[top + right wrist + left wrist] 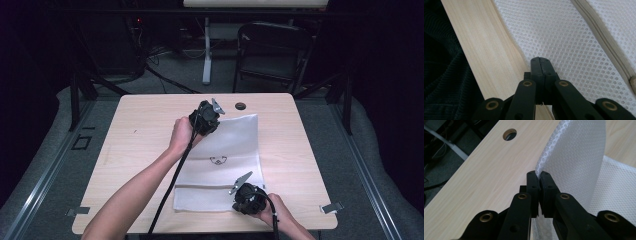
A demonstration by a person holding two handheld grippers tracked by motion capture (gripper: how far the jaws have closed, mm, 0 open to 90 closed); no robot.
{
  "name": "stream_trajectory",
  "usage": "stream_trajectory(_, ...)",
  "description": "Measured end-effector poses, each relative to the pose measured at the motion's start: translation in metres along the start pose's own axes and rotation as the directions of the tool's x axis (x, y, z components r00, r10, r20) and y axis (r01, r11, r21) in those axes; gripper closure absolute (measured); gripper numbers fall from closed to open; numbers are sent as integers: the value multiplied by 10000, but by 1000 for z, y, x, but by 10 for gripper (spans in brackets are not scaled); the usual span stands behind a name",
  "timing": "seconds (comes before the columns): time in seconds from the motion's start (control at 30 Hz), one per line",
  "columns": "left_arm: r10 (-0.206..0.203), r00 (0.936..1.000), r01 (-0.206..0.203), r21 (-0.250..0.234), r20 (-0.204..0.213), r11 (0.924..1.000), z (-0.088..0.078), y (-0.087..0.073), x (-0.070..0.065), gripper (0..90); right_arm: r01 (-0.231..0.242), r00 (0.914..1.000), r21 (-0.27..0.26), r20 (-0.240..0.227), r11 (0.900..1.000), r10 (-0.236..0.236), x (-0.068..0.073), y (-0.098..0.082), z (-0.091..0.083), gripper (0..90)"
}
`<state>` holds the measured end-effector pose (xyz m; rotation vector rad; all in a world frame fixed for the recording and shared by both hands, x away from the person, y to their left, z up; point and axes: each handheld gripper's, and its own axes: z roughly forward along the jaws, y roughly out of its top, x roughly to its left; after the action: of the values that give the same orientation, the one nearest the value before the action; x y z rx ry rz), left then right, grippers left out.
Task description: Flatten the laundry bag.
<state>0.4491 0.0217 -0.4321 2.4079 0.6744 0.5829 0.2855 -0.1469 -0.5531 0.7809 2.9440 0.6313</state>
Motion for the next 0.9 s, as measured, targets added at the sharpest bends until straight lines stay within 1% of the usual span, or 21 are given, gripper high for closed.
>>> stream_trajectory(0.03, -55, 10000, 55, -2, -26, 10000, 2, 0, 1, 870, -108, 9999, -58, -83, 9999, 107, 1, 0, 0, 900)
stream_trajectory(0.13, -154, 9998, 154, -1, -120, 9999, 8, 0, 5, 869, -76, 10000, -28, -35, 10000, 76, 0, 0, 0, 900)
stream_trajectory(0.17, -174, 9997, 173, -27, -162, 9998, 10, 0, 7, 869, -128, 9999, -80, -96, 9999, 127, 1, 0, 1, 900)
stream_trajectory(0.27, -142, 9994, 139, -85, -317, 9999, 16, 2, 11, 868, -146, 9998, -95, -107, 9998, 145, 1, 0, 1, 900)
stream_trajectory(0.33, -167, 9993, 165, -79, -337, 9998, 20, 3, 13, 866, -140, 9998, -91, -112, 9999, 139, 0, 0, 1, 900)
stream_trajectory(0.4, -129, 9987, 124, -106, -494, 9999, 24, 4, 15, 861, -185, 9997, -143, -154, 9997, 183, 0, -1, 1, 900)
stream_trajectory(0.47, -84, 9986, 75, -165, -531, 9998, 27, 6, 17, 859, -171, 9998, -126, -141, 9998, 169, 0, 0, 1, 900)
stream_trajectory(0.53, -61, 9978, 46, -229, -663, 9997, 31, 8, 18, 857, -166, 9998, -112, -144, 9998, 164, 0, 0, 1, 900)
stream_trajectory(0.77, -57, 9958, 42, -172, -919, 9998, 42, 16, 21, 845, -289, 9993, -262, -231, 9992, 283, 0, -1, 2, 900)
stream_trajectory(0.83, -119, 9961, 107, -148, -873, 9998, 45, 18, 22, 841, -317, 9992, -289, -244, 9991, 310, 0, -1, 2, 900)
stream_trajectory(0.9, -151, 9962, 139, -134, -860, 9998, 47, 20, 22, 832, -248, 9995, -212, -185, 9995, 244, -1, -1, 1, 900)
